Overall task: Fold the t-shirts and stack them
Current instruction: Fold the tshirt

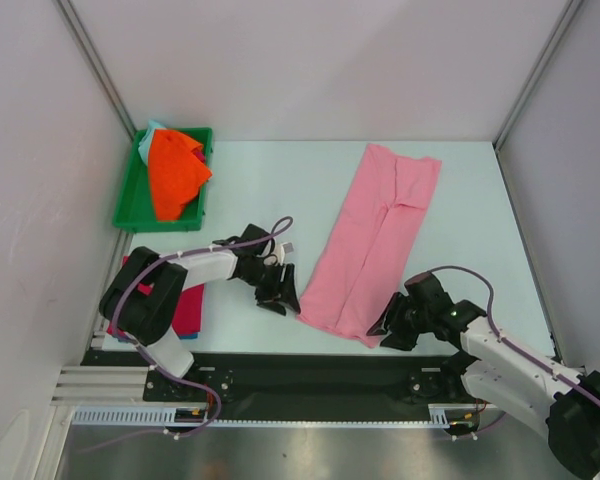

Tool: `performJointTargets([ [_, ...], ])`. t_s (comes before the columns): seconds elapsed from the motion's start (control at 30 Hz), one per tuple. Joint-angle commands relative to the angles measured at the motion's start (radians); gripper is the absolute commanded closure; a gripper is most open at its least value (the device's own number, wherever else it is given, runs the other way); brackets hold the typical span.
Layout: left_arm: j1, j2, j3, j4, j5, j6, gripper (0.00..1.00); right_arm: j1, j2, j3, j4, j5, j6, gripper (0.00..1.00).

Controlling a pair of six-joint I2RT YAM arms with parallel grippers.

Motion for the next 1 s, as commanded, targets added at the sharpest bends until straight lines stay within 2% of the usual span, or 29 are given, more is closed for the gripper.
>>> performJointTargets([
  [0.0, 0.001, 0.024, 0.03, 0.048, 0.005, 0.005, 0.43, -0.004, 0.001, -0.016, 0.003, 0.019, 0.015, 0.48],
  [0.37, -0.012, 0.074, 0.036, 0.059, 0.002, 0.004, 0.51, -0.008, 0.015, -0.091, 0.126, -0.015, 0.047, 0.52],
  [0.47, -0.02, 0.087, 0.039, 0.062, 0.004, 0.005, 0.56, -0.011, 0.02, -0.099, 0.13, -0.009, 0.053, 0.52],
  [0.5, -0.025, 0.091, 0.039, 0.065, 0.006, 0.002, 0.63, -0.012, 0.029, -0.103, 0.135, -0.009, 0.056, 0.53],
  [0.53, -0.026, 0.091, 0.039, 0.065, 0.006, 0.002, 0.63, -0.012, 0.029, -0.108, 0.141, -0.012, 0.056, 0.54],
  [0.63, -0.042, 0.088, 0.033, 0.074, 0.002, -0.005, 0.77, -0.012, 0.044, -0.119, 0.149, -0.021, 0.056, 0.64],
  [0.67, -0.046, 0.085, 0.025, 0.082, 0.001, -0.01, 0.85, -0.012, 0.044, -0.123, 0.147, -0.024, 0.053, 0.7],
  [0.7, -0.055, 0.081, 0.019, 0.084, 0.002, -0.018, 0.89, -0.012, 0.038, -0.122, 0.129, -0.023, 0.055, 0.82],
  [0.77, -0.065, 0.075, -0.001, 0.103, 0.01, -0.039, 1.0, -0.011, 0.018, -0.11, 0.063, -0.015, 0.05, 0.91],
  [0.87, -0.086, 0.044, -0.038, 0.133, 0.018, -0.071, 1.0, -0.011, -0.049, -0.065, -0.071, 0.043, 0.027, 0.98],
  [0.97, -0.112, 0.007, -0.07, 0.149, 0.018, -0.102, 1.0, -0.014, -0.112, -0.041, -0.168, 0.066, 0.012, 0.98],
])
